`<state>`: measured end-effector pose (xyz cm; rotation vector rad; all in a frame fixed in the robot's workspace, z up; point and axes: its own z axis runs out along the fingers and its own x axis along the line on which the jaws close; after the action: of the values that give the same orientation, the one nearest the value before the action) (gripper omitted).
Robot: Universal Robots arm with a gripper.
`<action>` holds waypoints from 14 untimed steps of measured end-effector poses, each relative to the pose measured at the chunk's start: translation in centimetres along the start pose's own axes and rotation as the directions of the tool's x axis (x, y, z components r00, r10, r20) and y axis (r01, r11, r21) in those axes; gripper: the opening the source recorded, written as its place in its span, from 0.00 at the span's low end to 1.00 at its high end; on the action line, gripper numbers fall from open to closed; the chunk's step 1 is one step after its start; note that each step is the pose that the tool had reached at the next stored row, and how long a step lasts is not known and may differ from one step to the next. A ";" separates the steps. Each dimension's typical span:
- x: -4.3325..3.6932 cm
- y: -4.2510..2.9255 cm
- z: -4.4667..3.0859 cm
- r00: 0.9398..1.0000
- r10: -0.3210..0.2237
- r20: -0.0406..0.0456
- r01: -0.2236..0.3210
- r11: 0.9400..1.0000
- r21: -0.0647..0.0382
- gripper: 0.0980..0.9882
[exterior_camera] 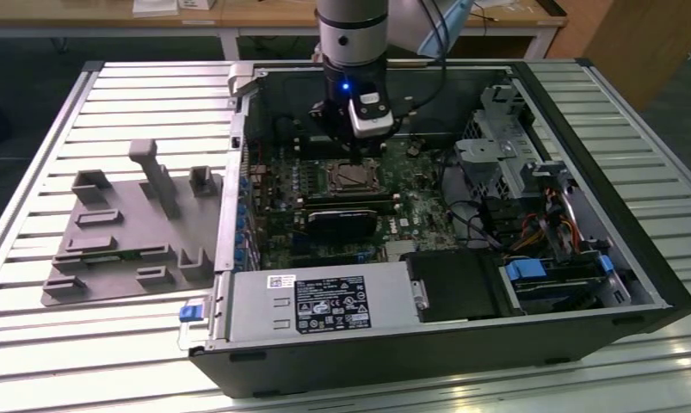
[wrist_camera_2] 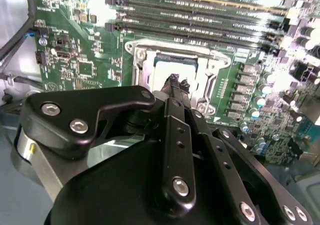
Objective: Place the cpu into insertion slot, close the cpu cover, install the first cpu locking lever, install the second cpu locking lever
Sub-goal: 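Install the second cpu locking lever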
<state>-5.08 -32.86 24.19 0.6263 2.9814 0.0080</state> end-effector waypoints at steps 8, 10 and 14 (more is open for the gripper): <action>-0.53 -1.21 0.02 1.000 0.000 0.000 0.000 1.000 0.000 0.00; -0.67 -1.52 0.03 1.000 0.000 0.000 0.000 1.000 0.000 0.00; -0.93 -2.12 0.03 1.000 0.000 0.000 0.000 1.000 0.000 0.00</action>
<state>-5.08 -35.17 24.19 0.6261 2.9814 0.0079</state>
